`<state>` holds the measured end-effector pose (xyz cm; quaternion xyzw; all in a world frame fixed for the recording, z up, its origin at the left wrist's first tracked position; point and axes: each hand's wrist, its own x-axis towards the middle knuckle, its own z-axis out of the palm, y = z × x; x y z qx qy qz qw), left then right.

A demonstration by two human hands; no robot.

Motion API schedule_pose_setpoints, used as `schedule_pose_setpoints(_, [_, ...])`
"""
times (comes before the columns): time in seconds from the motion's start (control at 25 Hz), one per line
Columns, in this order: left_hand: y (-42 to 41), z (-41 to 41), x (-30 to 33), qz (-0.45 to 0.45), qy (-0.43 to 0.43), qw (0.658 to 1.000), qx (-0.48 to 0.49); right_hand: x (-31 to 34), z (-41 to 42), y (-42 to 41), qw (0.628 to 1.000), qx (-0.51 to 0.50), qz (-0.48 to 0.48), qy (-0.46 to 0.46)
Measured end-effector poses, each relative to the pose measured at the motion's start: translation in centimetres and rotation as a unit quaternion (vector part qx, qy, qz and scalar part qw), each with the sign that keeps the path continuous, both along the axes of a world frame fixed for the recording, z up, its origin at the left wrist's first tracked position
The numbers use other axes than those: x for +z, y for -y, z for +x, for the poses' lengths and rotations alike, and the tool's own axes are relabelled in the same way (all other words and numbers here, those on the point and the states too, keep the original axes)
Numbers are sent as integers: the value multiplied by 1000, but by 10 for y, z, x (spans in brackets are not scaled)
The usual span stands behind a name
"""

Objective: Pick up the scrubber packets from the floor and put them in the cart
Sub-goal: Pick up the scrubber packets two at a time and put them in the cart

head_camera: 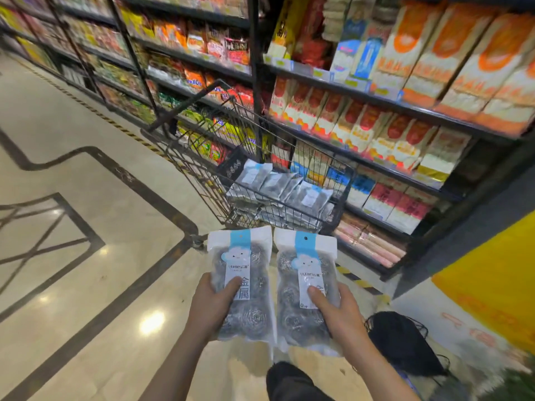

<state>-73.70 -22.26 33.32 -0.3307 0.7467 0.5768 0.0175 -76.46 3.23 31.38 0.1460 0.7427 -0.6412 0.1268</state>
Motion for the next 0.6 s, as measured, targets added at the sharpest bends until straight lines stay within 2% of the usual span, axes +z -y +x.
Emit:
schedule_pose_setpoints(0.32, [14,-194,12,-34,-22,999,-25,2,-187,12,1000,1,11,-21])
schedule_pose_setpoints(0.44, [31,-254,4,-34,1,998,-53,-7,-230,26,1000,-22,-11,14])
schedule_pose_setpoints(0.6, [51,-338,-14,-60,27,994,-90,-27,-288,48,996,-79,14,48])
